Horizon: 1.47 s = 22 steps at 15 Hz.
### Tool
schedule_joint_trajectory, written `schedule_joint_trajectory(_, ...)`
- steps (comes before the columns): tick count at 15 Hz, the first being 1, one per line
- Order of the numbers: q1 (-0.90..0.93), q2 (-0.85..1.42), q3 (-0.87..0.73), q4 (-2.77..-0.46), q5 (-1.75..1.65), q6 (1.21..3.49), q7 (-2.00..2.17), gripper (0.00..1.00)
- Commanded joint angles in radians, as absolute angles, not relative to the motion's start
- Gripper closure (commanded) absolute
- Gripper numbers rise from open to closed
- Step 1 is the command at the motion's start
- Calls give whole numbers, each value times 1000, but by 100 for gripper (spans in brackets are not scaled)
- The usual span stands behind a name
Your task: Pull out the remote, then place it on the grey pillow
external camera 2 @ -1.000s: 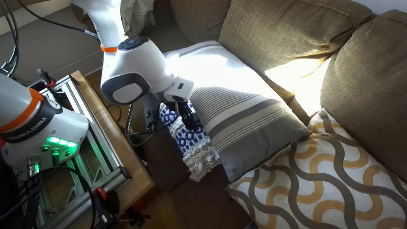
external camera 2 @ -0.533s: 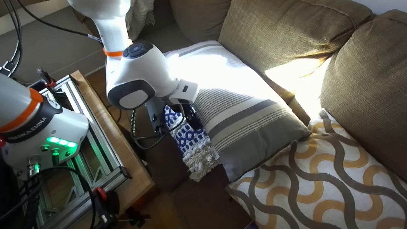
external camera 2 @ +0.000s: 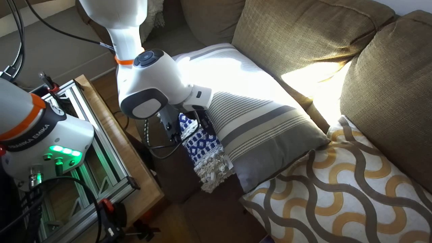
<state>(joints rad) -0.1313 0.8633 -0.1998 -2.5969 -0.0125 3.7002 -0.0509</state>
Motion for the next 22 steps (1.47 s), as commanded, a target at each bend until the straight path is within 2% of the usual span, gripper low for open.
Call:
schedule_joint_trajectory(1,-164,911,-181,-2559,-35,3719,-69,63)
schedule_joint_trajectory(3,-155,913,-183,-2559,-26,3715,-67,74)
schedule_joint_trajectory(22,-10,662,-131,-2723,324,3452,235,74)
